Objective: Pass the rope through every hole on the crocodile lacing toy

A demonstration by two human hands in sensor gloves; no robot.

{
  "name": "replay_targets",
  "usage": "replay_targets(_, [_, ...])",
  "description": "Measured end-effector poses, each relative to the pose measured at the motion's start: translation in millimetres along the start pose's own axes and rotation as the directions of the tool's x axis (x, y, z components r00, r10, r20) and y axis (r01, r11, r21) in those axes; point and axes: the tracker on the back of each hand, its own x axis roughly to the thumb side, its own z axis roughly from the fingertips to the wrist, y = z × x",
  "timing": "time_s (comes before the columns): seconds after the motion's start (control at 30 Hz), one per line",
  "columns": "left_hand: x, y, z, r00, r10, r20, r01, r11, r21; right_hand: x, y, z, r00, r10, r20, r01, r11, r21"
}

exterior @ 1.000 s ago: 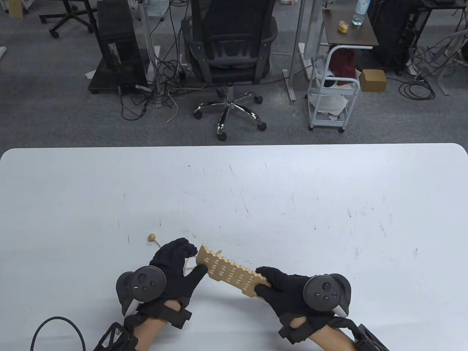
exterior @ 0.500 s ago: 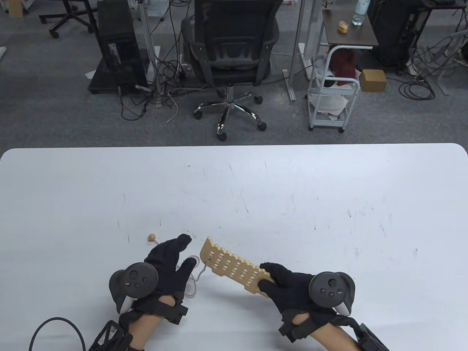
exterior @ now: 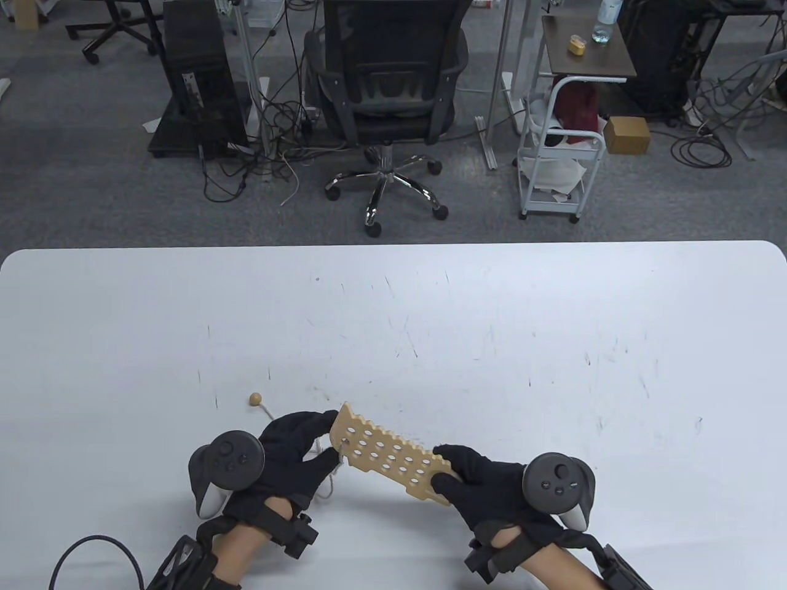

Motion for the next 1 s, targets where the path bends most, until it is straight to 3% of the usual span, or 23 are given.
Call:
replay_targets(0.2, [-0.3, -11.1, -2.1, 0.998, 0.055, 0.007, -0.054, 0.993, -0.105, 0.9, 3.1, 0.9, 1.000, -0.009, -0.009, 0.009, 1.000, 0.022])
replay_targets(0.33, [-0.5, -11.6, -2.4, 0.999, 0.053, 0.011, -0.051, 0.993, -0.103, 1.4, 4.3, 1.1, 1.000, -0.015, -0.008, 0.015, 1.000, 0.027])
replay_targets(1.0, [-5.2, 8.3, 2.1, 0.999, 0.038, -0.026, -0.035, 0.996, 0.078, -3.8, -7.0, -1.5, 0.999, -0.020, -0.035, 0.019, 0.999, -0.027])
